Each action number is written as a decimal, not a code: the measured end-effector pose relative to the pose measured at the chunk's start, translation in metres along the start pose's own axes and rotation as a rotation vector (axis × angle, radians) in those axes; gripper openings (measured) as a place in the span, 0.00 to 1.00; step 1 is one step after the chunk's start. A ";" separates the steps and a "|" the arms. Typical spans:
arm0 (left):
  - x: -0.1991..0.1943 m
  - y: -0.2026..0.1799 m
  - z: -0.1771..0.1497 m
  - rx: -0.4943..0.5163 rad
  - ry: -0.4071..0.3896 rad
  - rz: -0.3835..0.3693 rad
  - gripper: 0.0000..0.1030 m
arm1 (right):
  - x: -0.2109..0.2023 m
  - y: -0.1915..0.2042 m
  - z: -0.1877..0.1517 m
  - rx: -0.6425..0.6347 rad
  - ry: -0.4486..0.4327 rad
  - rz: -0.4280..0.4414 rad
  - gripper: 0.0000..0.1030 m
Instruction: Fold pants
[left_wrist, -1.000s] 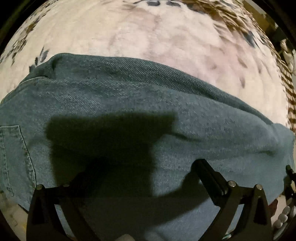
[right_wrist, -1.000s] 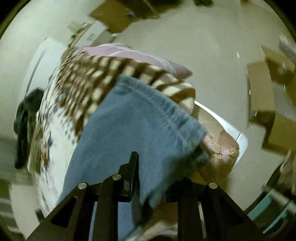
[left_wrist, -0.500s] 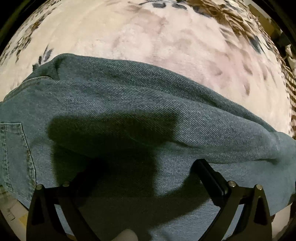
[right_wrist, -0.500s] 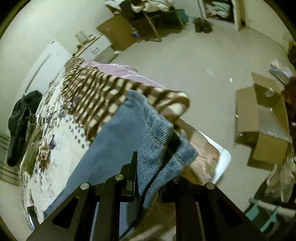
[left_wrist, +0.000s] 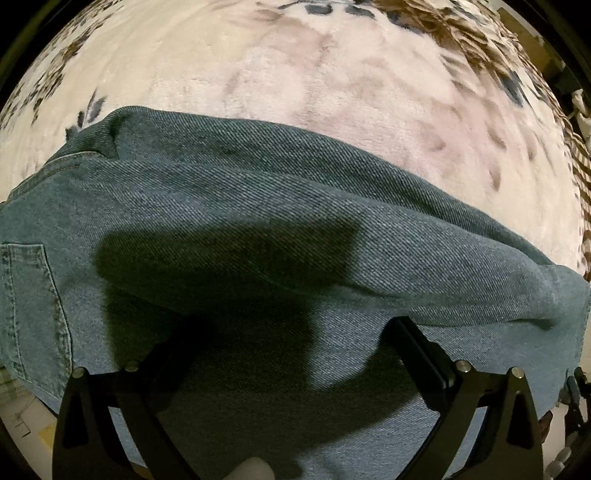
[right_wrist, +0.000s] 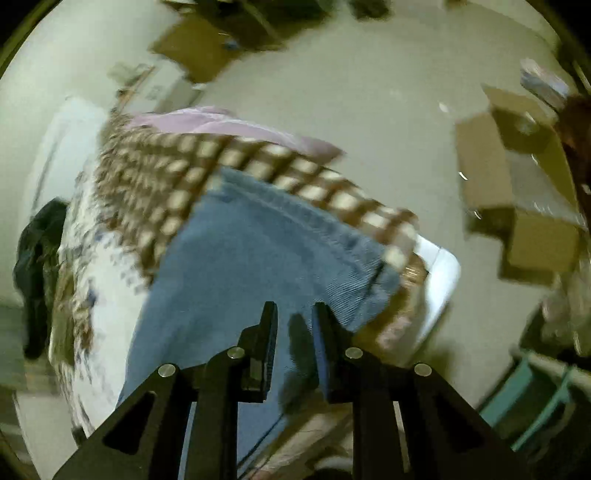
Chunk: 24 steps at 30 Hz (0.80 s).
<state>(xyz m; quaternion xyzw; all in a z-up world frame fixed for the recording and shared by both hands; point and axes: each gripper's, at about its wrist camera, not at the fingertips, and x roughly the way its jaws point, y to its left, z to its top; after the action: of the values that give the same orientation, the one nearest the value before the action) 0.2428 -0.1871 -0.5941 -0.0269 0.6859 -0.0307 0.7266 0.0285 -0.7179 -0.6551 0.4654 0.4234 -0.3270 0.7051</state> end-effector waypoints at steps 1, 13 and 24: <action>0.000 0.000 0.000 -0.001 0.001 0.000 1.00 | -0.004 -0.006 0.003 0.015 -0.017 0.023 0.21; 0.000 0.002 -0.001 0.002 -0.008 0.000 1.00 | -0.006 -0.019 0.010 -0.008 -0.108 -0.052 0.37; 0.000 0.003 -0.002 0.005 -0.003 0.000 1.00 | 0.001 -0.025 0.004 0.053 -0.032 0.070 0.53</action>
<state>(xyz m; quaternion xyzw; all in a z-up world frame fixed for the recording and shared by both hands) 0.2404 -0.1844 -0.5940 -0.0253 0.6847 -0.0324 0.7276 0.0084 -0.7309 -0.6644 0.4932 0.3867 -0.3209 0.7101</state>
